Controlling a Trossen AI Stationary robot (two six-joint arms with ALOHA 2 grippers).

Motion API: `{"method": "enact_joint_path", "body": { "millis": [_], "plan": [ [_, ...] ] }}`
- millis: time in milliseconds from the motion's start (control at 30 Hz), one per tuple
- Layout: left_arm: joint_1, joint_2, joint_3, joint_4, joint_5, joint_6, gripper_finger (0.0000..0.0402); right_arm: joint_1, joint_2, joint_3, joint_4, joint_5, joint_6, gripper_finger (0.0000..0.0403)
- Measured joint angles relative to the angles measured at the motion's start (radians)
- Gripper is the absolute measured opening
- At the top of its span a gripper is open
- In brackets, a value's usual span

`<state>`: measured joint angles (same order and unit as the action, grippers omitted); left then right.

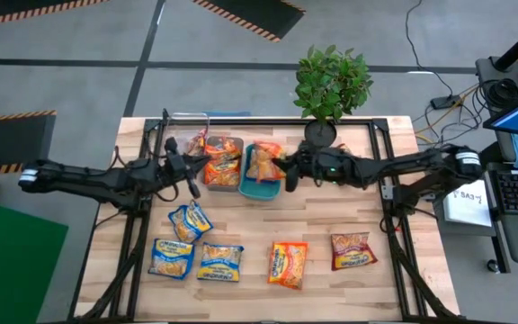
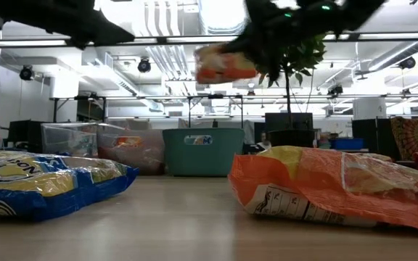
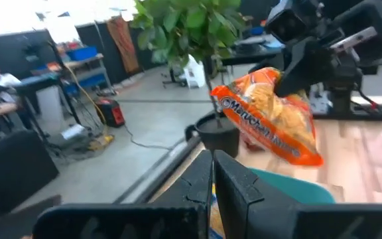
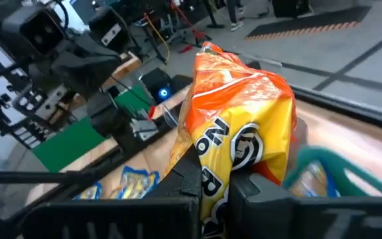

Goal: Sort Maruchan noodles
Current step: Put the orange noodle pack into the black bin

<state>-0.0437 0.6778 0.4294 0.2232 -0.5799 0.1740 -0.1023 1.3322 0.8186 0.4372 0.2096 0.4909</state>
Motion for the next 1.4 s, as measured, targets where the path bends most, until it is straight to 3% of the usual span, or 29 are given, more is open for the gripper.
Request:
{"method": "enact_joint_path", "body": {
  "millis": [633,1033,1267,1400],
  "plan": [
    [0.0,-0.11,-0.021,-0.012,-0.015,0.025,0.0,-0.031,0.62,0.665,-0.192,0.051,-0.1,0.0012],
    [0.0,-0.105,-0.021,-0.011,-0.014,0.023,0.0,-0.031,0.85,0.86,-0.256,-0.026,-0.027,0.0012],
    [0.0,-0.101,-0.021,-0.012,-0.013,0.023,0.0,-0.031,0.907,0.942,-0.418,0.004,-0.023,0.0015],
    [0.0,-0.101,-0.021,-0.011,-0.013,0.023,0.0,-0.031,0.904,0.961,-0.506,0.054,-0.034,0.0037]
  ]
}}
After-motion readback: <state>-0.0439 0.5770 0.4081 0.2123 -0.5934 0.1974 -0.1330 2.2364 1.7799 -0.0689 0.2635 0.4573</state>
